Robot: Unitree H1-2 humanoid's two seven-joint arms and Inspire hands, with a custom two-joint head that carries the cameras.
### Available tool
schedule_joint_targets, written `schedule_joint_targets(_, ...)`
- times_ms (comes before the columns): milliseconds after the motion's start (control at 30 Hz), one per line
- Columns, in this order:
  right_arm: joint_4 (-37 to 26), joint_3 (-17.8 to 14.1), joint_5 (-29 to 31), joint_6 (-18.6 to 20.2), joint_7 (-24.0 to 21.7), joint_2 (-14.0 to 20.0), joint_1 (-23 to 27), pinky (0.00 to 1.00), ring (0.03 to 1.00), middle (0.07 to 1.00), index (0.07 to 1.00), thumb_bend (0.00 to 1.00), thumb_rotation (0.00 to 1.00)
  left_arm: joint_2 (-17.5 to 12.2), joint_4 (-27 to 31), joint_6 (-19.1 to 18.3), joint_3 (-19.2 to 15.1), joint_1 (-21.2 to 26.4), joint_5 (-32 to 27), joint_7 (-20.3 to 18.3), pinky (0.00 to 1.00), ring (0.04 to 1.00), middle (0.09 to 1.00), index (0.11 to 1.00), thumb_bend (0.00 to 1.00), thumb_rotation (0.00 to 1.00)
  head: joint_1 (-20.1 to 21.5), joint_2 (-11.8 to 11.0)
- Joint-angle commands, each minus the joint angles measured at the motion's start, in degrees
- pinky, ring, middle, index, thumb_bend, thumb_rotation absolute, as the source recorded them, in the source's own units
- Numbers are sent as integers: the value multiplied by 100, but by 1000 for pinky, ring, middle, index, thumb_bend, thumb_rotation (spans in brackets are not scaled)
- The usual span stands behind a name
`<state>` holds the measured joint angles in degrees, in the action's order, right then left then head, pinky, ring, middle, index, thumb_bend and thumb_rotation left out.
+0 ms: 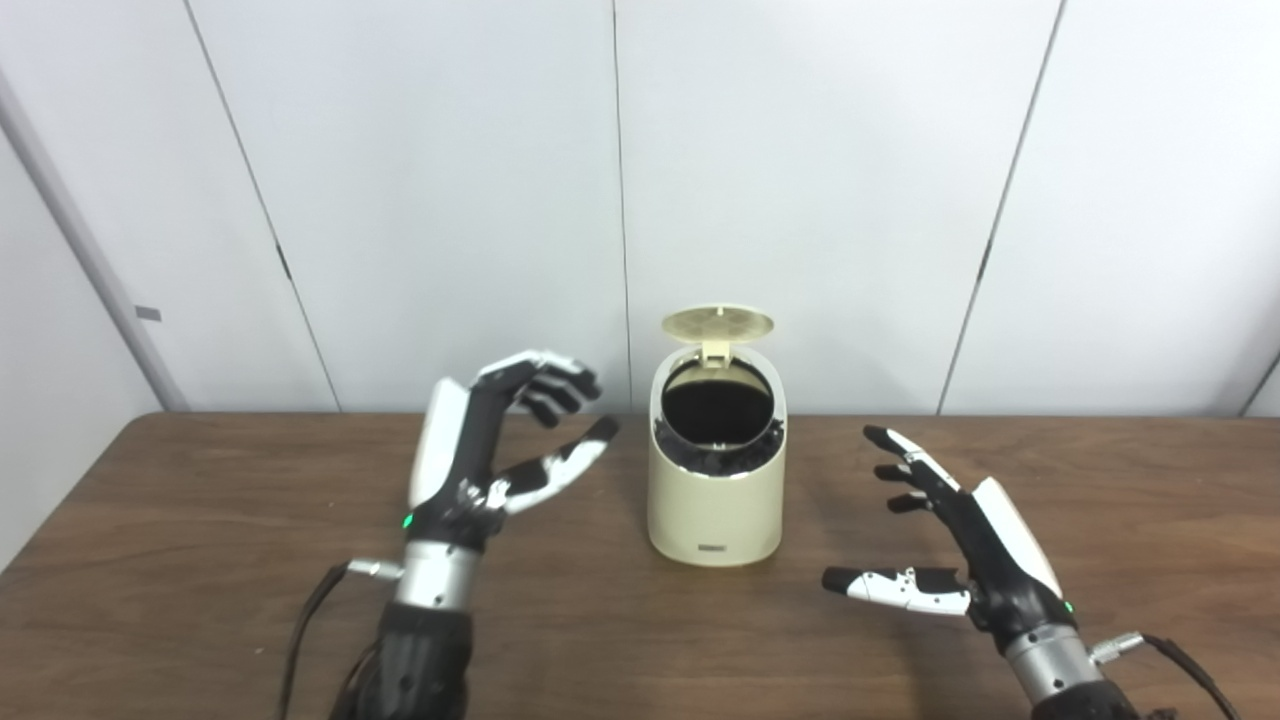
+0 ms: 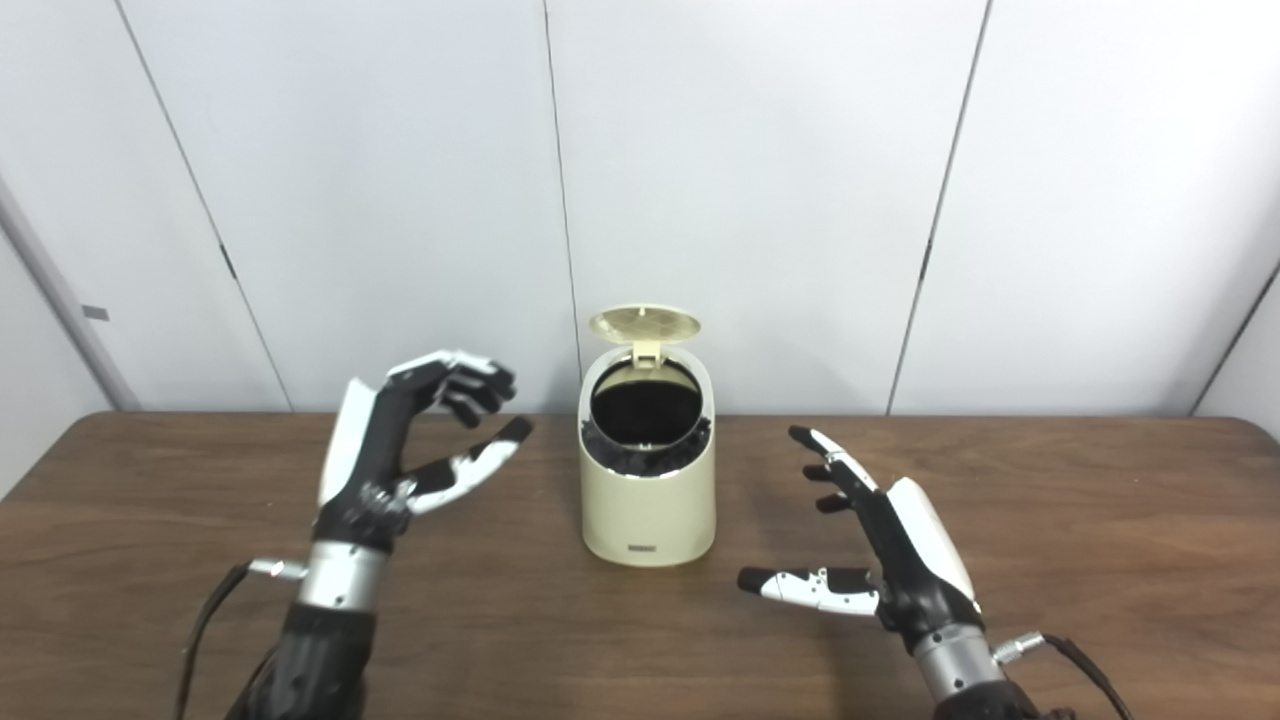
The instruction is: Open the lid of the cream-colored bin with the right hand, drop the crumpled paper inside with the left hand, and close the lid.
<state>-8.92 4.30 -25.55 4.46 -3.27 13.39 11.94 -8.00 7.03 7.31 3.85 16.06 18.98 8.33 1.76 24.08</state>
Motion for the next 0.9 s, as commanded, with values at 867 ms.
schedule_joint_targets(867,153,270,-186,-91,-461,405,1970,845,847,878,868,780,413,-3,-558,563,-140,-916,-130,-213,518,655,728,754,702,101,-12,-15)
